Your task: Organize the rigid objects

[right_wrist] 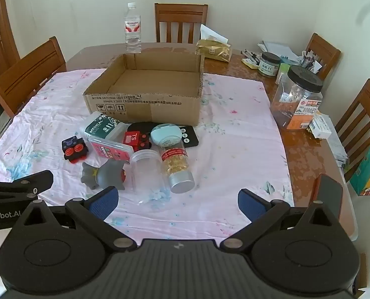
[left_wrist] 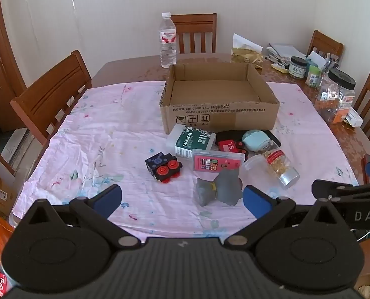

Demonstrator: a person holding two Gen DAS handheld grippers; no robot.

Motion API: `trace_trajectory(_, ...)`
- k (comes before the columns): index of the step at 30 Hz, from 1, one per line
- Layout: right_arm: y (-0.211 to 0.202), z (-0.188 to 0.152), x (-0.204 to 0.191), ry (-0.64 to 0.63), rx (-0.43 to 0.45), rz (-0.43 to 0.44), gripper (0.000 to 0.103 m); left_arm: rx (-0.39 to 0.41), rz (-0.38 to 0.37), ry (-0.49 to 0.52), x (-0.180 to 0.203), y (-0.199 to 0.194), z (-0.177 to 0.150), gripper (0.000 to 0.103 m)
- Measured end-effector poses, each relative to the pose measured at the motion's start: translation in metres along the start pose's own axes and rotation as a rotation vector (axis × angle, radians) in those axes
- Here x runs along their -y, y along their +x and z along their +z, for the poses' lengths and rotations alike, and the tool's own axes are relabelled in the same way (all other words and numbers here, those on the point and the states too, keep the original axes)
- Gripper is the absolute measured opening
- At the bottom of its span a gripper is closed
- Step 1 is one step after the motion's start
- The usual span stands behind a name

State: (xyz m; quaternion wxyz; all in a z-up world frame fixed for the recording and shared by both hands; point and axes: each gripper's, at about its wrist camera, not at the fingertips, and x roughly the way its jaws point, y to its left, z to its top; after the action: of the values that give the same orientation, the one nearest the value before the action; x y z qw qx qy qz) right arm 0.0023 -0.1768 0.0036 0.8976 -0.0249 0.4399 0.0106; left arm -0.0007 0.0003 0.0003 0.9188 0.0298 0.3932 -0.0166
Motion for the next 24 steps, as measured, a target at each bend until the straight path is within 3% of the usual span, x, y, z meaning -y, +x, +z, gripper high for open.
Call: trace_trajectory(24, -0.0033, 0.0033, -0.0017, -0.007, 0.007, 0.019, 0.103, -0.015, 0.021, 0.001, 0.0011, -0.0021, 0.0011, 0.103)
